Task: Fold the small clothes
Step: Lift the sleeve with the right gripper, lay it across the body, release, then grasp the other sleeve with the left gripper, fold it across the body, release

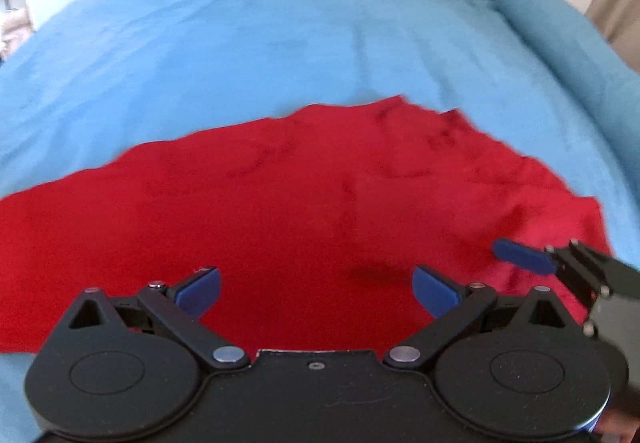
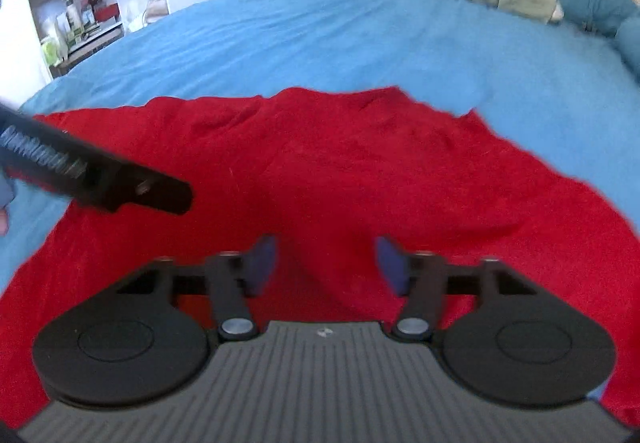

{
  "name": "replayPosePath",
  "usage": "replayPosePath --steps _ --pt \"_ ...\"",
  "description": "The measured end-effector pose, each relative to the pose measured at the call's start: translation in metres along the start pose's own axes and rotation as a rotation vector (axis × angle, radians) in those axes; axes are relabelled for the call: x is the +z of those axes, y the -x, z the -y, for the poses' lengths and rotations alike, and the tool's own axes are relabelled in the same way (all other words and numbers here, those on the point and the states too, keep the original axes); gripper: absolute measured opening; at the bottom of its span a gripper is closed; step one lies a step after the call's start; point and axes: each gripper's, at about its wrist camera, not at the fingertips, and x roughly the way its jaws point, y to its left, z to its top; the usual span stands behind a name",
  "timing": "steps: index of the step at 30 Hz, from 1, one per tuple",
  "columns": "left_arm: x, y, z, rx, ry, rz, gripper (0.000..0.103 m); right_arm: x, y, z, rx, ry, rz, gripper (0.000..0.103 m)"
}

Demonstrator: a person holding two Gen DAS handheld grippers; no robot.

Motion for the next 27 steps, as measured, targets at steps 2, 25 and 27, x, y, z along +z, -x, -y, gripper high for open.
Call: replayPosePath --steps 2,25,27 --pt "0.001 -0.003 0.011 -0.052 0.005 -0.001 0.103 -0.004 0.019 0.014 -0.031 -0.012 -0.014 0.085" --pt "0.021 -0.013 0.048 0.087 0.128 0.202 0.004 -0.089 0.075 0.131 -0.489 -0.34 -0.064 0.097" --pt "0.026 0.007 0.04 0.144 0.122 0.276 0.004 -0.084 0.064 0.136 -0.48 -0.331 -0.07 0.097"
